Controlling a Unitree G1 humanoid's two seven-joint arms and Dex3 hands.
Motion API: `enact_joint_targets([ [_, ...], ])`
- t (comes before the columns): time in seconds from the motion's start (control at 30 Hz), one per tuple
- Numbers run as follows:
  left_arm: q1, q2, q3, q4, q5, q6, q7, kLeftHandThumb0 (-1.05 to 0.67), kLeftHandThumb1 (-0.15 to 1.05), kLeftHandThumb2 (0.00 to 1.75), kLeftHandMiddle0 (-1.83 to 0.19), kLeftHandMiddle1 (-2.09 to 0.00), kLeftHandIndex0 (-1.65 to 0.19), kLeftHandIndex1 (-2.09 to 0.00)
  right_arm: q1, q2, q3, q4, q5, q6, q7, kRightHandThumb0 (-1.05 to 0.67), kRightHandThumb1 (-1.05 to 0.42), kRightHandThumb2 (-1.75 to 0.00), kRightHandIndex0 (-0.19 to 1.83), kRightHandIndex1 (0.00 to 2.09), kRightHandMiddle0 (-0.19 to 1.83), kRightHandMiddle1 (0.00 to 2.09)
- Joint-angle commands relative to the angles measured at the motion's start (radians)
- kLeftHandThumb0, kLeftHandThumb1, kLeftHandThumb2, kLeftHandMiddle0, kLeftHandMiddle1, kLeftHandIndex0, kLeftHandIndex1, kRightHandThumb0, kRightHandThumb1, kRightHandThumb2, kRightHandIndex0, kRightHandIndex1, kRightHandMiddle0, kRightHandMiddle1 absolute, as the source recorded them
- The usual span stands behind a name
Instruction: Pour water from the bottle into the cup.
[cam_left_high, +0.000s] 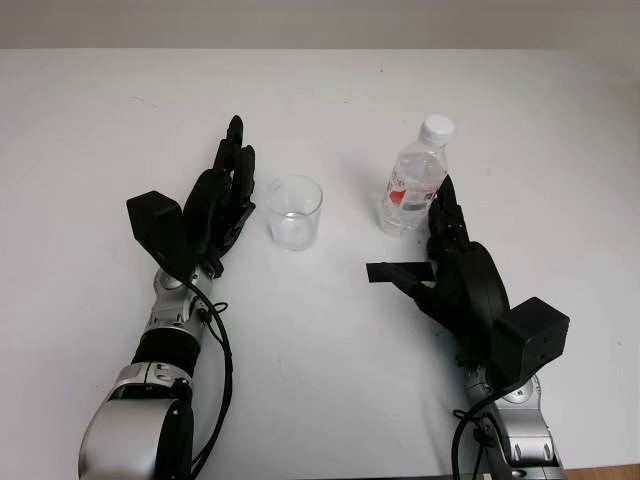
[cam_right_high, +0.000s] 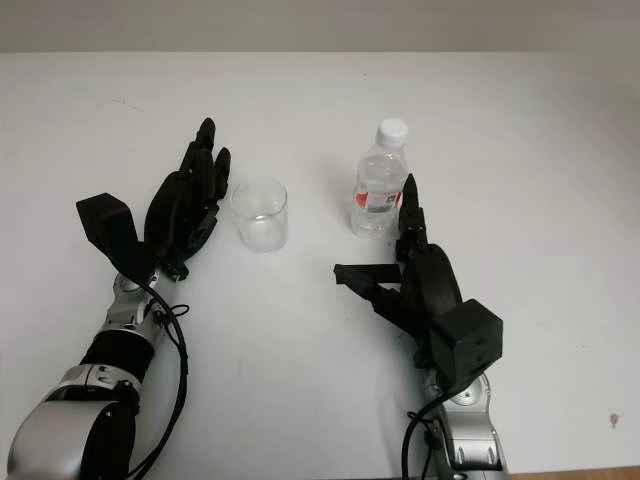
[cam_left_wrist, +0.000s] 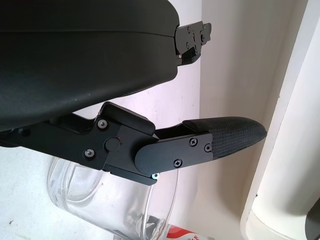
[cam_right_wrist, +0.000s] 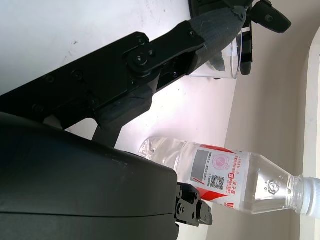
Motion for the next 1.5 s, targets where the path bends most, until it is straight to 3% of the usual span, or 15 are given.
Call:
enact_joint_targets([
  [0.0, 0.008, 0.007, 0.003, 0.001, 0.0, -0.001, -0.005, -0.89, 1.05, 0.62, 0.19, 0.0, 0.19, 0.0, 0.021, 0.005, 0.003, 0.005, 0.001, 0.005, 0.001, -1.0, -0.9, -0.05, -0.19, 0.0, -0.19, 0.0],
  [0.4, -0.011, 0.009, 0.008, 0.028, -0.004, 0.003, -0.006, -0.89, 1.05, 0.62, 0.19, 0.0, 0.19, 0.0, -0.036, -0.011, -0.022, 0.058, -0.003, -0.015, -0.007, -1.02, -0.92, -0.06, -0.19, 0.0, -0.19, 0.0],
  [0.57, -0.02, 0.01, 0.01, 0.035, -0.002, -0.001, 0.0, -0.88, 1.05, 0.63, 0.19, 0.0, 0.19, 0.0, -0.127, -0.03, -0.066, 0.106, 0.029, -0.019, 0.0, -0.98, -0.91, -0.05, -0.19, 0.0, -0.19, 0.0],
  [0.77, -0.023, 0.007, 0.007, 0.036, 0.003, -0.005, 0.009, -0.9, 1.05, 0.62, 0.19, 0.0, 0.19, 0.0, -0.336, -0.082, -0.104, 0.263, 0.019, -0.008, -0.008, -0.95, -0.9, -0.05, -0.19, 0.0, -0.19, 0.0],
  [1.03, -0.015, 0.02, 0.004, 0.026, 0.006, -0.006, -0.001, -0.86, 1.05, 0.68, 0.19, 0.0, 0.19, 0.0, -0.506, -0.104, -0.077, 0.441, -0.037, -0.016, -0.015, -0.94, -0.87, -0.05, -0.19, 0.0, -0.19, 0.0],
  [1.47, -0.02, 0.001, 0.01, 0.028, 0.001, -0.007, 0.022, -0.87, 1.05, 0.65, 0.19, 0.0, 0.19, 0.0, -0.604, -0.11, -0.028, 0.609, -0.062, -0.053, 0.049, -1.0, -0.85, -0.05, -0.19, 0.0, -0.19, 0.0],
])
